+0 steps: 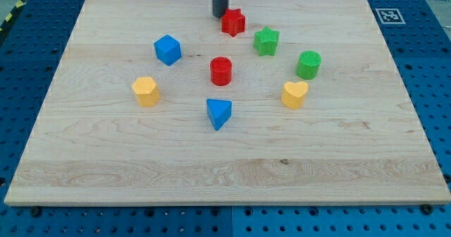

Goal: Push red star to center

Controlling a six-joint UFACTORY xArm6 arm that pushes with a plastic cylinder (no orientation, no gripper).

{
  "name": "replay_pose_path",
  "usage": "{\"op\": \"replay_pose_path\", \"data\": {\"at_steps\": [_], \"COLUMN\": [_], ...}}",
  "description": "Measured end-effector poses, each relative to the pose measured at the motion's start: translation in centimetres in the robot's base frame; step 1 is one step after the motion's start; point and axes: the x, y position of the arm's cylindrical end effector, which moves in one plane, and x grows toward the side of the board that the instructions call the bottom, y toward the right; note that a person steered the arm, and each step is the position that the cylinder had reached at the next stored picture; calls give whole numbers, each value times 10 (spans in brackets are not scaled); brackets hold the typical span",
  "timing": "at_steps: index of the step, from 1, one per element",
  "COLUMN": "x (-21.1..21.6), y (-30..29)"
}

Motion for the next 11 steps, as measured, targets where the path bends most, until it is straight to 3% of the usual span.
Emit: {"op": "replay_pose_path", "data": {"at_steps": [1,2,4,6,11], "x": [-11,-53,-49,-8,41], "y": [-13,-7,46,50,39]}}
